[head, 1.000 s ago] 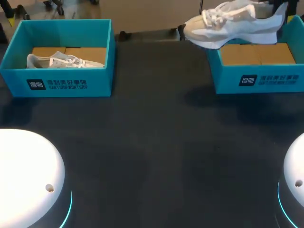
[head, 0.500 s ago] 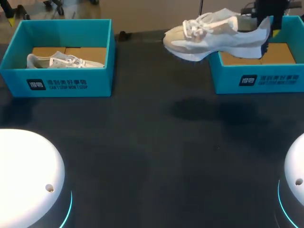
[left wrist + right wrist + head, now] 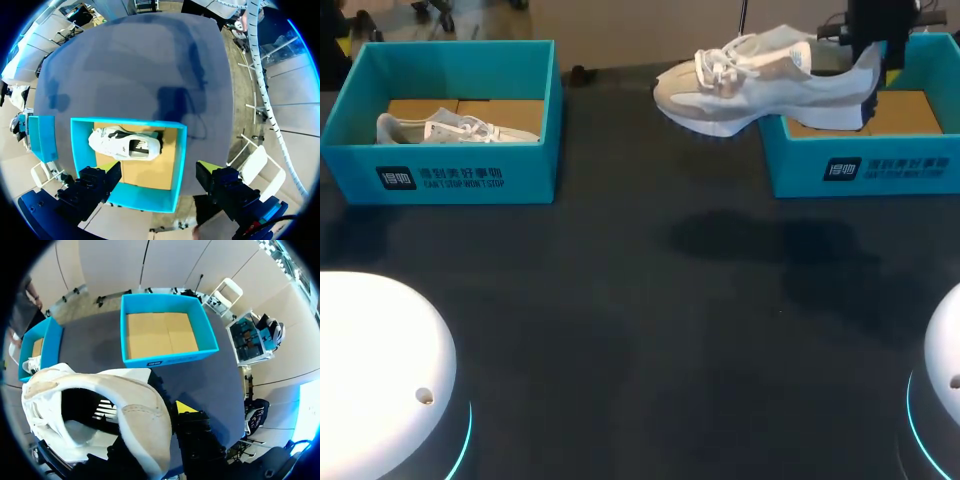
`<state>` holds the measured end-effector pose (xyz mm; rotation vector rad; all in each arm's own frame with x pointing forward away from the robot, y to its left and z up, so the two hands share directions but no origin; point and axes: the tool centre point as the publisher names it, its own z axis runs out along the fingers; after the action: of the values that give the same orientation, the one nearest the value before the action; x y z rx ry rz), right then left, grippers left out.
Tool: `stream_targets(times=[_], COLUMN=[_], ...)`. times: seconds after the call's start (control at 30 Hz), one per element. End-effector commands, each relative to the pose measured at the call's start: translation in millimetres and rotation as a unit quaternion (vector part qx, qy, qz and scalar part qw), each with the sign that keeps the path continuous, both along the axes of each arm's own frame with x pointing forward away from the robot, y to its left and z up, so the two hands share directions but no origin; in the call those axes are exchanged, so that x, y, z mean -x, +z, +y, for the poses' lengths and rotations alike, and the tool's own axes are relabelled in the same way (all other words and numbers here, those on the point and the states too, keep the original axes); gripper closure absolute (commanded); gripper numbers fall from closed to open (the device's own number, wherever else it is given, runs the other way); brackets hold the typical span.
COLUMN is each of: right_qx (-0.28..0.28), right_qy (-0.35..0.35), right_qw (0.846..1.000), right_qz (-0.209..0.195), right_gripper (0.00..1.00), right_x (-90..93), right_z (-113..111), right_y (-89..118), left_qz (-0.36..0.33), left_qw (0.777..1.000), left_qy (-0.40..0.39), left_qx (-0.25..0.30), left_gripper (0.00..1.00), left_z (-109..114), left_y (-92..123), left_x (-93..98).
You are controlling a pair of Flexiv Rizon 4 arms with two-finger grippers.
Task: Take the shoe out of the shoebox, open the shoe tongue, remove and reinsert the insole, then place the shoe into the shoebox
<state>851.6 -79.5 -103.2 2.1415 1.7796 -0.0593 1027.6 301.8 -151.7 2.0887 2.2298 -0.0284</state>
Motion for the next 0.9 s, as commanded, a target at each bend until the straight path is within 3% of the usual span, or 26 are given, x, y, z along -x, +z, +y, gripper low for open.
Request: stream_targets(times=[0.03, 0.37, 0.9], right_qx=[-0.001, 0.001, 0.018], right_qy=[0.0, 0.006, 0.064], right_qw=[1.0, 1.0, 0.998], right_qz=[0.0, 0.0, 0.0], right_gripper=[1.0, 1.0, 1.0], right_x=[0.0, 3.7, 95.2], right_z=[-0.1, 4.6, 91.8], right_y=[1.5, 1.7, -4.5], left_qz=[-0.001, -0.001, -0.001], left_qw=[1.0, 1.0, 1.0], left_qy=[0.0, 0.0, 0.0], left_qx=[-0.002, -0.002, -0.002], left_gripper=[0.0, 0.0, 0.0], left_z=[0.0, 0.0, 0.0], left_y=[0.4, 0.4, 0.4], left_x=[1.5, 1.5, 1.5])
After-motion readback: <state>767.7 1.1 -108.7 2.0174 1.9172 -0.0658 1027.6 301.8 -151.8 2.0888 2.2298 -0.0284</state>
